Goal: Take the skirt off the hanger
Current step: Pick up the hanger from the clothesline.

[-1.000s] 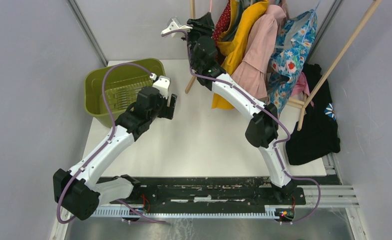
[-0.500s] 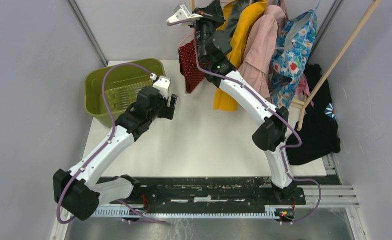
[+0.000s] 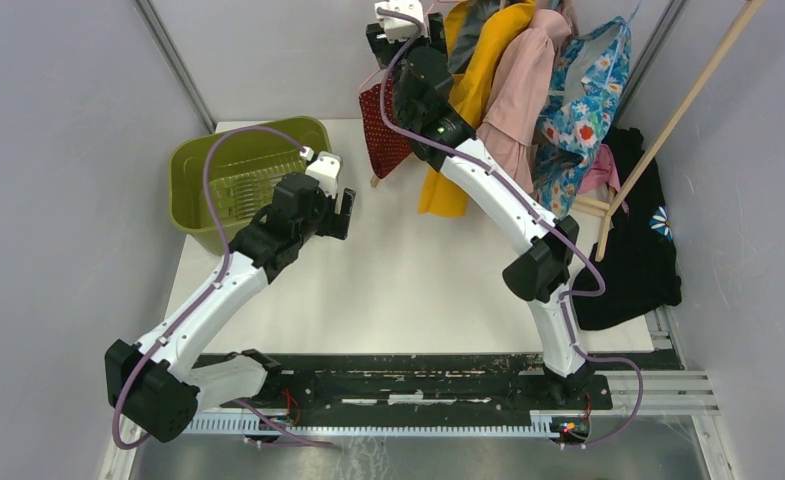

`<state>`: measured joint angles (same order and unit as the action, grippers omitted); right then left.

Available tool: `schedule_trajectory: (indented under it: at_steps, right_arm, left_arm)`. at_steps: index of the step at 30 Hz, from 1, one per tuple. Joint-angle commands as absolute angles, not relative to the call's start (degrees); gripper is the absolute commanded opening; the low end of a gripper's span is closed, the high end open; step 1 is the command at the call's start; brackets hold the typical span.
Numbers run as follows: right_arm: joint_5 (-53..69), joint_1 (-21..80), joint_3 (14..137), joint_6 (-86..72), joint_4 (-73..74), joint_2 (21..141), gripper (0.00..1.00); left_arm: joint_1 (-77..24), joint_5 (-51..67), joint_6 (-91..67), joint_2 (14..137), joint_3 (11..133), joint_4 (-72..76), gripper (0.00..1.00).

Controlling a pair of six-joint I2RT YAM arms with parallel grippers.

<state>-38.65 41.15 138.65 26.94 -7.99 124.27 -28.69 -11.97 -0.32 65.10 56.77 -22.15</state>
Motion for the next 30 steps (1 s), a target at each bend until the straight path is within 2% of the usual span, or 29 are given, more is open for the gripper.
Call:
schedule_trajectory:
  at_steps: [1, 6, 17, 30]
  right_arm:
    - [-40.23, 41.10, 140.23, 5.33, -9.18, 124.35, 0.75]
    - [-41.00, 40.76, 144.53, 3.09, -10.39, 129.09, 0.73]
    - [-48.69, 37.66, 148.41, 6.53, -23.92, 136.54, 0.68]
    - [-47.10, 32.91, 152.09, -0.08, -21.00, 137.82, 0.64]
  left_arm:
    - [-28.58, -11.73, 3.68, 63.03, 57.35, -20.08, 0.88]
    - [-28.58, -11.87, 3.85, 62.37, 56.57, -20.02, 0.88]
    - [-28.57, -12.01, 4.42, 62.10, 55.96, -19.90, 0.89]
    - [-28.59, -12.86, 4.90, 64.30, 55.61, -19.08, 0.90]
